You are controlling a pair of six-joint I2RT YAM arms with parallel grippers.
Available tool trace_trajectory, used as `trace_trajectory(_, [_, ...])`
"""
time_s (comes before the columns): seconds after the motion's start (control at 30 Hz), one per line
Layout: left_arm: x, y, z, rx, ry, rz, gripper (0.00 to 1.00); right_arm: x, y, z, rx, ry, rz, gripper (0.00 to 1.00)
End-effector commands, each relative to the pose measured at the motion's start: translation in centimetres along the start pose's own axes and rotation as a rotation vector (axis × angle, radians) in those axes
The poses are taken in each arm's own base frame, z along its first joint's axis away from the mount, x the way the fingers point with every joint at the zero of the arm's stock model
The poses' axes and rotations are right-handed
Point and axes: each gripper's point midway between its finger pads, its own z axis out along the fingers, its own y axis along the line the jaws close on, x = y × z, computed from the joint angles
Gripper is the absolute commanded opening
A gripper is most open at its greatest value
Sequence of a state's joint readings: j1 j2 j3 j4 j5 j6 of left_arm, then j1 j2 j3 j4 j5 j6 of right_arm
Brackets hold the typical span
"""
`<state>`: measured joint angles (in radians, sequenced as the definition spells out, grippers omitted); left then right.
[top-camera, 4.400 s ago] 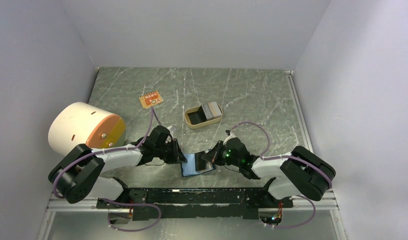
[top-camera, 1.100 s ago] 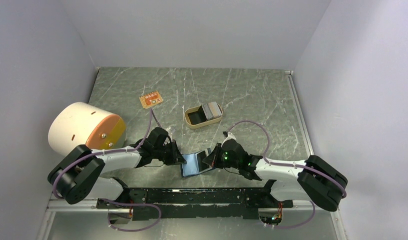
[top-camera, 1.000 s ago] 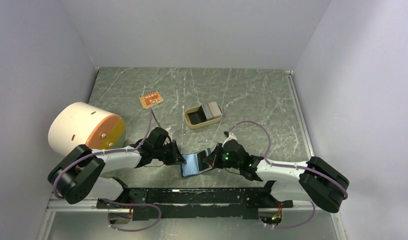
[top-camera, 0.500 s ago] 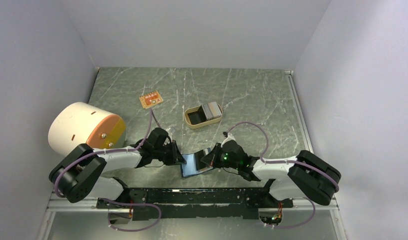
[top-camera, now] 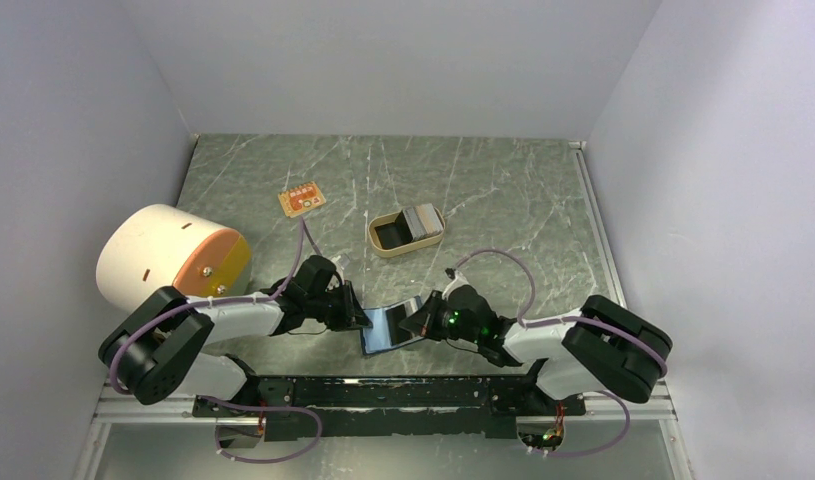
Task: Put the credit cards into the card holder
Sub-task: Insert the credit card into the card holder.
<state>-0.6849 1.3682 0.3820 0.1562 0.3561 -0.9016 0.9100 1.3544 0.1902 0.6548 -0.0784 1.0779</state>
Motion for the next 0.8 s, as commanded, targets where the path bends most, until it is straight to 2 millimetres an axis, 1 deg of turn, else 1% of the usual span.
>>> trace_trajectory(0.0, [-0.3, -0.3, 0.1, 0.006, 0.002, 0.011, 0.2, 0.7, -0.4, -0.2, -0.006, 0.022, -0.003, 0.0])
trace_trajectory(0.27, [-0.2, -0.3, 0.1, 0.012, -0.004, 0.006, 0.21, 0.9, 0.5, 0.4, -0.058, 0.037, 0.005, 0.0])
trace_trajectory(0.43, [-0.2, -0.3, 0.0, 0.013, -0.005, 0.004, 0.22, 0.6, 0.4, 0.6, -0.037, 0.028, 0.008, 0.0])
trace_trajectory(0.53, [-0.3, -0.5, -0.2, 0.019, -0.007, 0.006, 0.24, 0.7, -0.2, 0.8, 0.02, 0.039, -0.004, 0.14])
trace_trajectory(0.63, [-0.4, -0.7, -0.2, 0.023, -0.009, 0.008, 0.24, 0.5, -1.2, 0.7, 0.107, 0.031, -0.018, 0.33])
trace_trajectory(0.67, [-0.4, -0.7, -0.2, 0.023, -0.009, 0.008, 0.24, 0.4, -1.5, 0.5, 0.136, 0.03, -0.028, 0.38])
trace_trajectory(0.7, [-0.4, -0.8, -0.2, 0.025, -0.008, 0.008, 0.24, 0.4, -1.8, 0.4, 0.163, 0.031, -0.034, 0.41])
trace_trajectory(0.77, [-0.4, -0.8, -0.2, 0.029, -0.008, 0.008, 0.24, 0.4, -2.2, 0.3, 0.201, 0.038, -0.049, 0.42])
